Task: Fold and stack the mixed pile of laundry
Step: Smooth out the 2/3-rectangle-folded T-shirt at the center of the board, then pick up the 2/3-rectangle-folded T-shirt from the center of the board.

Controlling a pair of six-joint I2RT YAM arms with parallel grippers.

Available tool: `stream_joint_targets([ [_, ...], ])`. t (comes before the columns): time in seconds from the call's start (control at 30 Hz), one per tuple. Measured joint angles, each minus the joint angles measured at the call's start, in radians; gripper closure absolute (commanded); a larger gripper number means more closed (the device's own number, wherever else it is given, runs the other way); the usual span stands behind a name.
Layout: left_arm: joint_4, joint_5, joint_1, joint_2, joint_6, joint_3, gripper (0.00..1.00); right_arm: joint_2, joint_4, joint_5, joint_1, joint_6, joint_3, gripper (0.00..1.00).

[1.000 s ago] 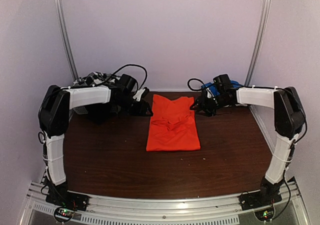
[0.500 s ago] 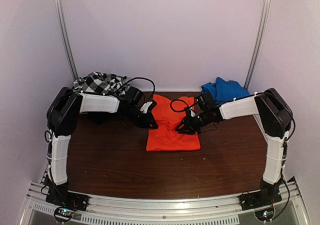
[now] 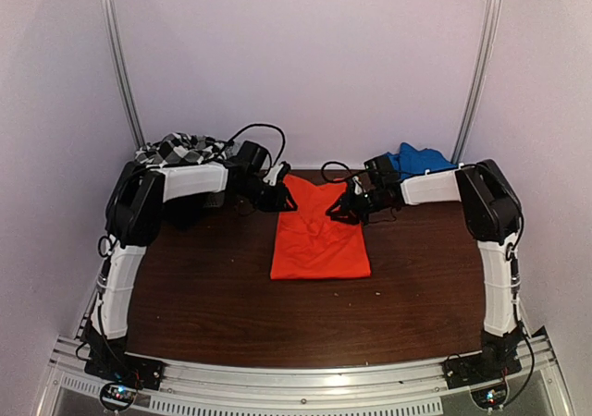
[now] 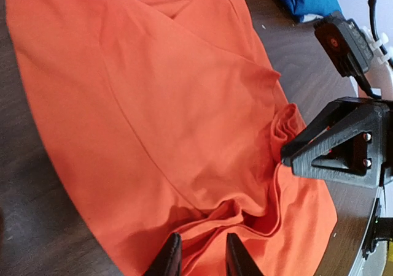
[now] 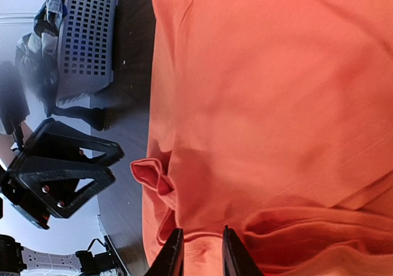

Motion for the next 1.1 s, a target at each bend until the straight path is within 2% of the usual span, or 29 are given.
stream_joint_targets([
  [0.1,-0.016,-0.023,0.029,-0.001,0.003,0.026,0.63,-0.003,-0.007,0.003,-0.046,-0.011,-0.002,0.68],
  [0.2,-0.024,-0.039,0.047,-0.029,0.017,-0.016,0.6,-0.043,-0.026,0.0,-0.076,-0.024,-0.044,0.65],
  [0.47,0.006,-0.008,0.039,-0.36,0.012,-0.506,0.54,-0.425,-0.068,-0.015,-0.062,-0.06,-0.374,0.59],
  [0.63,0.104,0.063,0.004,-0.466,-0.029,-0.73,0.52,-0.489,-0.085,-0.008,-0.056,-0.061,-0.556,0.57],
  [0.87,0.231,0.139,-0.051,-0.465,-0.108,-0.875,0.55,-0.489,-0.103,0.008,-0.032,-0.06,-0.696,0.58],
  [1.1,0.341,0.158,-0.08,-0.464,-0.155,-0.928,0.65,-0.506,0.013,-0.003,-0.006,-0.021,-0.766,0.66],
])
